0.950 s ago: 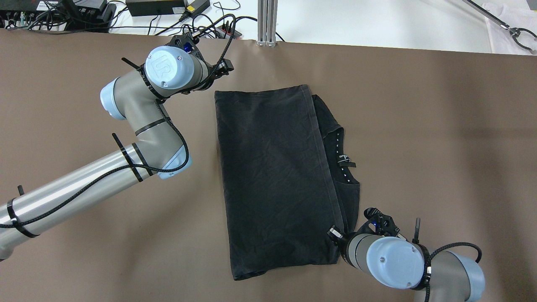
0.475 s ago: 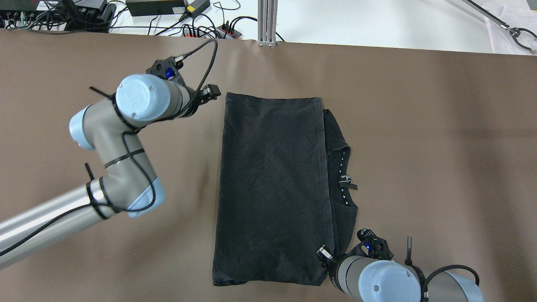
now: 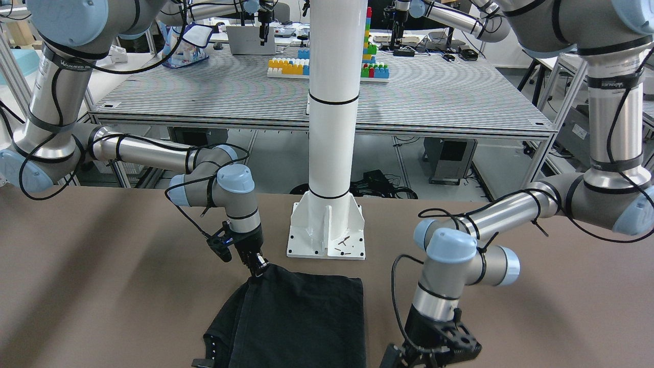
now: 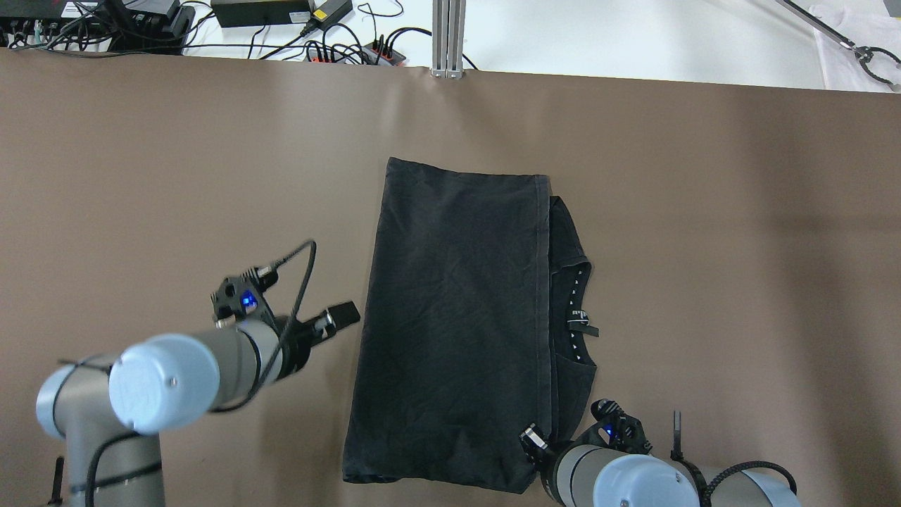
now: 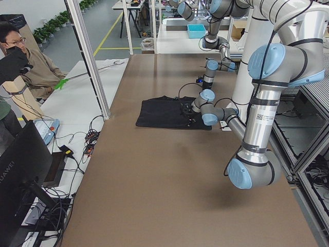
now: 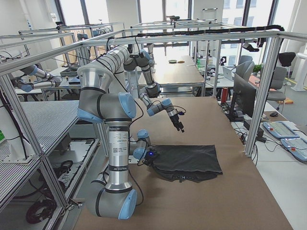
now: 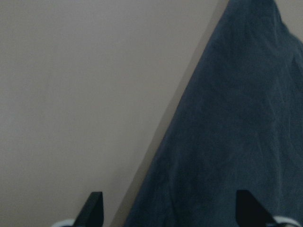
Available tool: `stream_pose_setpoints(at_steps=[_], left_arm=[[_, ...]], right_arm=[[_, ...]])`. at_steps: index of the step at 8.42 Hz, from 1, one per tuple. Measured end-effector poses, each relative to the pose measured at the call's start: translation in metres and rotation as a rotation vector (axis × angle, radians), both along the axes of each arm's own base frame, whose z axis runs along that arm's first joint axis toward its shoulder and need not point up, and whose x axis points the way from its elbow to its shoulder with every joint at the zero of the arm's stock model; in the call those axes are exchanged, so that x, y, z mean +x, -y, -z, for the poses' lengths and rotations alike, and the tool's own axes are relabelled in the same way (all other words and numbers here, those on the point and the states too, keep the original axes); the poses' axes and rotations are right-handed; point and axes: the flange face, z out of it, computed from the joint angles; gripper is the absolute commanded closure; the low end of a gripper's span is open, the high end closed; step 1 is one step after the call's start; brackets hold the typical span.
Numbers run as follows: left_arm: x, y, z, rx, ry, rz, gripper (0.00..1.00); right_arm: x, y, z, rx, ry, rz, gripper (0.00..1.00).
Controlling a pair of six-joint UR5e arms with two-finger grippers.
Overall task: Fold clothes
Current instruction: 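Bring the left gripper to the shirt's near corner while the right gripper waits, then grasp the near edge with both grippers and fold it onto the far half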
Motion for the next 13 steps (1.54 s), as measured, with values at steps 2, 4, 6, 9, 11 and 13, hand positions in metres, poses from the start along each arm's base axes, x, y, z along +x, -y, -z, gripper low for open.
stream_pose_setpoints(at_steps=[2,4,6,9,11,13], left_arm=[[0.039,-0.088,-0.006,-0.045,-0.032,-0.027,0.16],[0.074,-0.136,-0.030,-0.076,-0.005,-0.048,0.27],[0.088,-0.150,-0.041,-0.090,0.008,-0.053,0.45],[0.092,-0.154,-0.041,-0.103,0.004,-0.053,1.00],[0.091,-0.155,-0.039,-0.113,-0.005,-0.055,1.00],[0.081,-0.156,-0.027,-0.120,-0.033,-0.077,1.00]], right_arm=[[0.000,0.001,0.000,-0.001,0.000,-0.003,1.00],[0.000,0.001,0.000,0.000,0.000,-0.003,1.00],[0.000,0.000,0.000,-0.001,0.000,-0.002,1.00],[0.000,-0.001,0.000,-0.002,0.002,0.000,1.00],[-0.001,-0.001,0.000,-0.002,0.001,0.001,1.00],[0.000,-0.001,-0.001,-0.001,0.001,0.001,1.00]])
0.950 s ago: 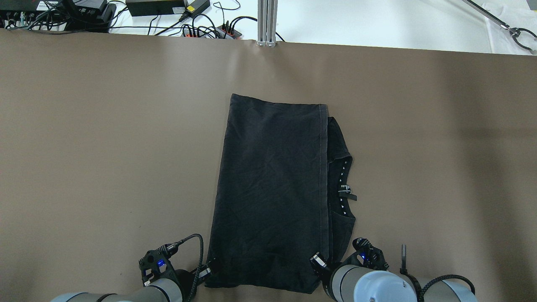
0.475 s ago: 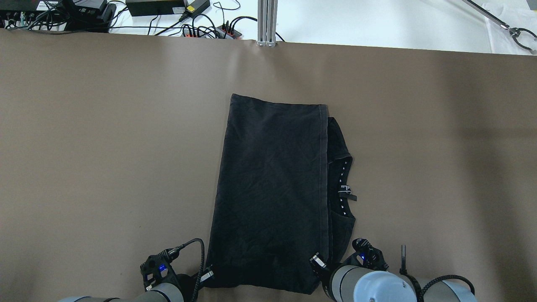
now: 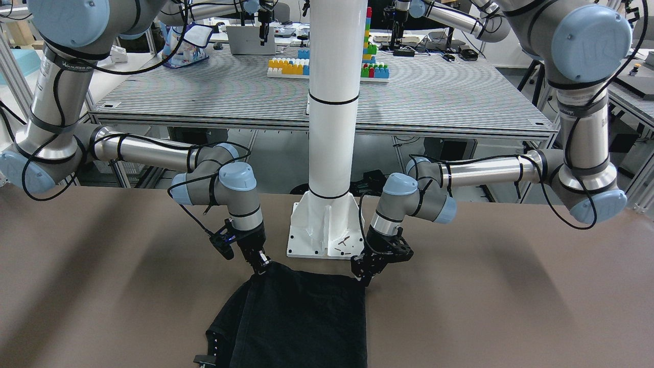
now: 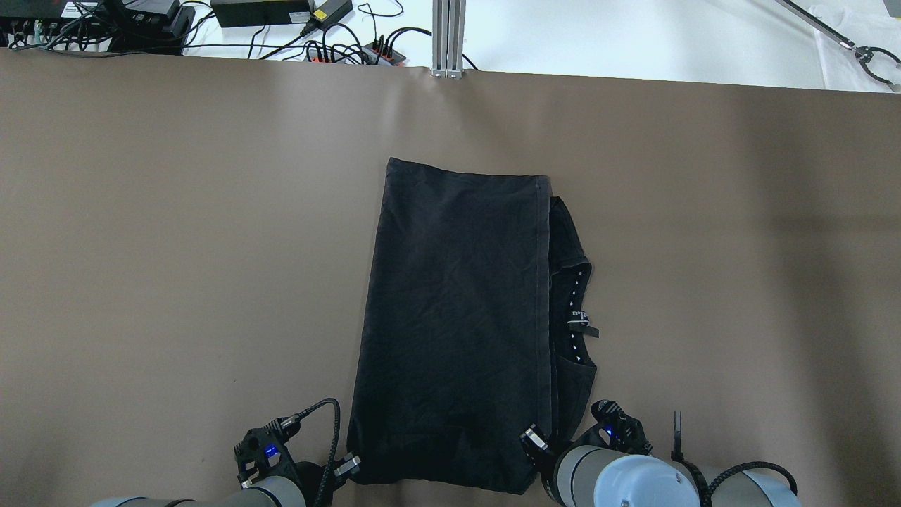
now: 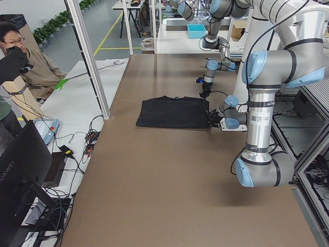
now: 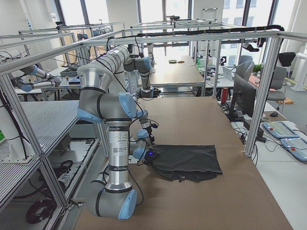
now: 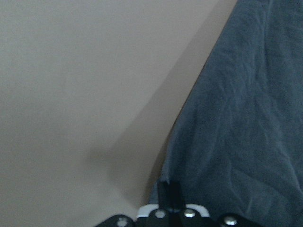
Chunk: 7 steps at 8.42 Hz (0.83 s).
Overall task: Fold clothes
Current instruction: 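Grasp the near edge with both grippers and fold it onto the far half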
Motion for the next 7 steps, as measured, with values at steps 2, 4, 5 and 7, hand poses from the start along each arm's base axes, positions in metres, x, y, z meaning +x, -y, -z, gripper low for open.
stream_pose_setpoints(at_steps=[2,4,5,7], left_arm=[[-0.022,-0.004,0.015,-0.017,-0.040,-0.048,1.00],[-0.051,0.002,0.038,-0.017,-0.094,-0.068,1.00],[-0.071,0.023,0.054,-0.015,-0.129,-0.068,1.00],[-0.106,0.104,0.086,-0.029,-0.179,-0.042,1.00]], right_arm=[[0.008,0.001,0.005,0.002,0.015,-0.003,1.00],[0.027,0.002,0.024,0.007,0.061,0.000,1.00],[0.039,0.013,0.032,-0.002,0.083,-0.006,1.00],[0.073,0.063,0.045,-0.030,0.132,-0.054,1.00]])
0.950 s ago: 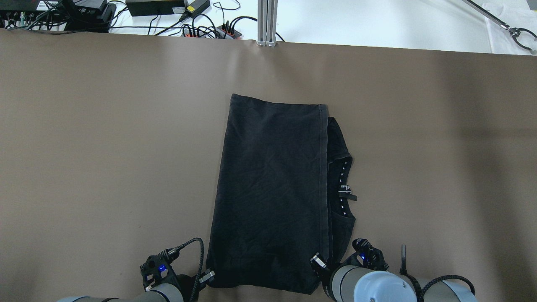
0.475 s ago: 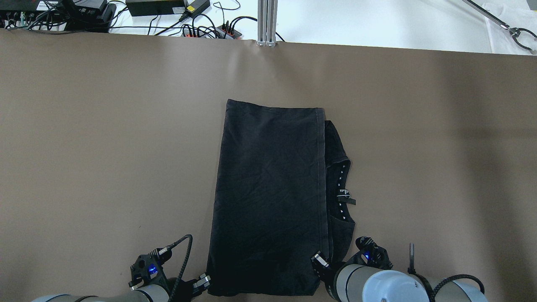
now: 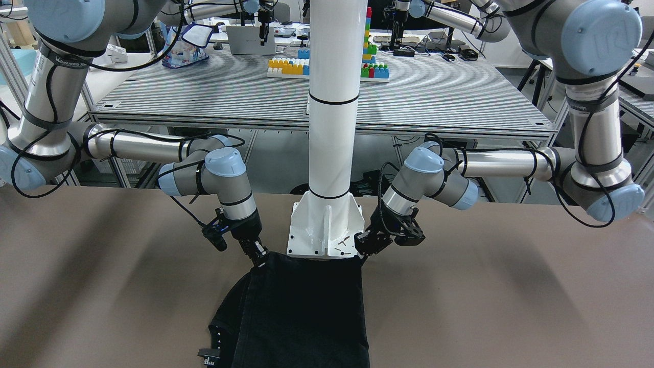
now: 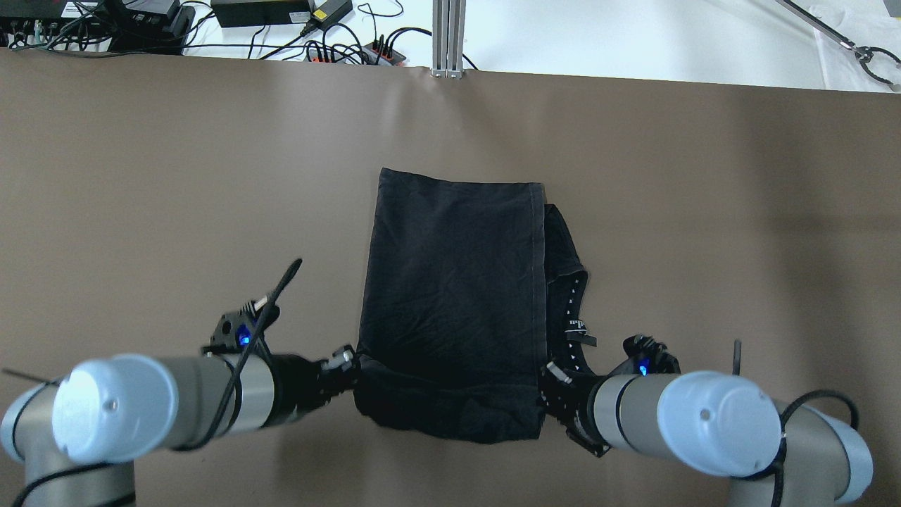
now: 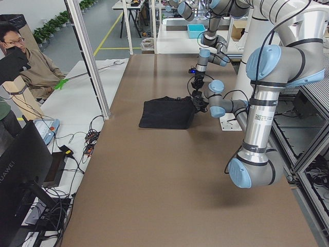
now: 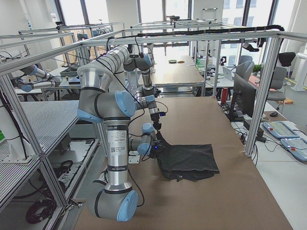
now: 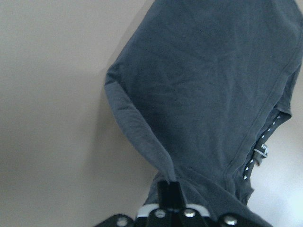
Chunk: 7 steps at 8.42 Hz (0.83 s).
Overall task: Fold clothes
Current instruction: 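Grasp the near edge with both grippers and fold it onto the far half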
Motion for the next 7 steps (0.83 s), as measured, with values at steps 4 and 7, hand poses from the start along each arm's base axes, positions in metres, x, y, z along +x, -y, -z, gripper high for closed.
stream_pose_setpoints(at_steps=[4,7], left_arm=[[-0.025,0.177,0.022,-0.022,0.069,0.126,1.00],[0.004,0.274,0.031,-0.061,0.134,0.183,1.00]], right_arm=[[0.000,0.134,0.013,0.027,-0.001,-0.160,1.00],[-0.012,0.208,-0.016,0.066,-0.054,-0.205,1.00]])
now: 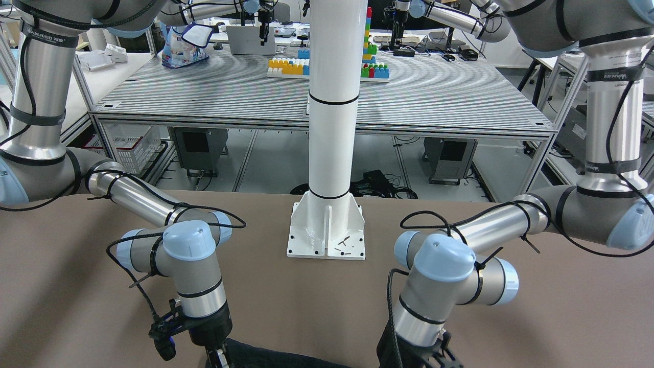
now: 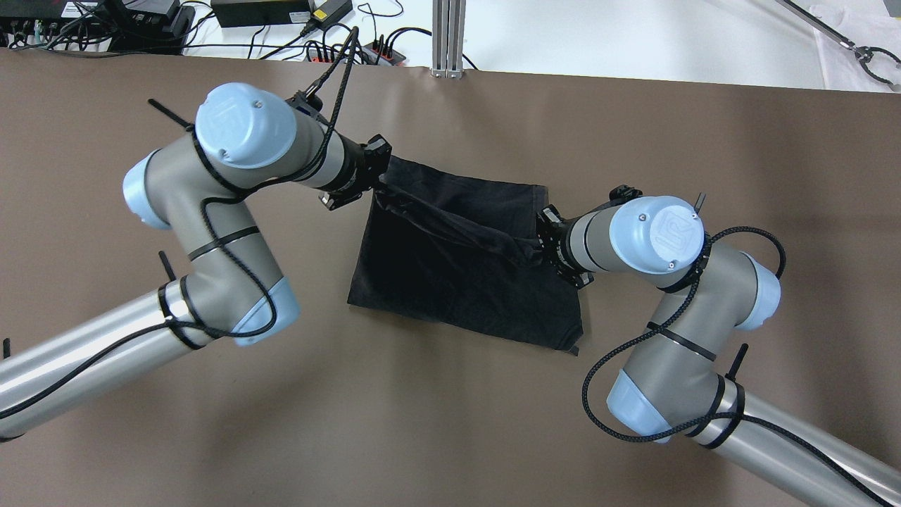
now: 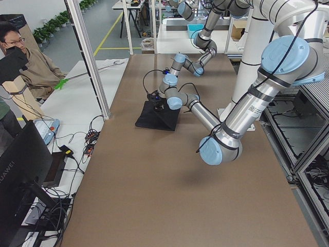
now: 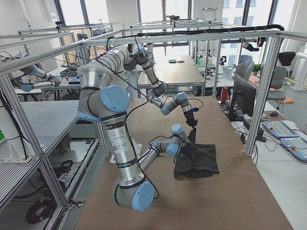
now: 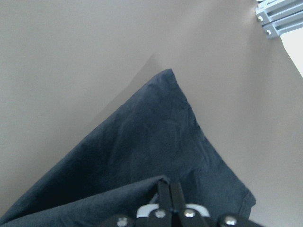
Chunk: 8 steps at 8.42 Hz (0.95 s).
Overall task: Fold clothes
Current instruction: 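Grasp the near edge with both grippers and fold it onto the far half, then release the shirt with both grippers and lift away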
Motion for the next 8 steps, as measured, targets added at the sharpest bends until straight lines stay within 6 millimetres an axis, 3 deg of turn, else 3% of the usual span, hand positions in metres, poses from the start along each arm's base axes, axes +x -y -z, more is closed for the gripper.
stream_pose_setpoints(at_steps=[1,2,3,4,6,8], left_arm=[[0.014,0.037,0.000,-0.007,0.015,0.019,1.00],[0.028,0.072,-0.009,-0.003,0.029,0.032,0.11],[0.038,0.105,-0.027,0.010,0.053,0.044,0.00],[0.042,0.129,-0.047,0.038,0.086,0.052,0.00],[0.044,0.145,-0.060,0.093,0.136,0.077,0.00],[0.045,0.148,-0.055,0.115,0.145,0.087,0.00]], right_arm=[[-0.003,0.019,-0.004,0.008,-0.018,-0.008,0.75],[-0.007,0.037,-0.011,0.015,-0.030,-0.017,0.07],[-0.007,0.063,-0.020,0.025,-0.032,-0.038,0.05],[-0.007,0.095,-0.023,0.030,-0.040,-0.065,0.05],[0.003,0.137,-0.016,0.049,-0.056,-0.099,0.05],[0.010,0.148,-0.012,0.061,-0.058,-0.093,0.05]])
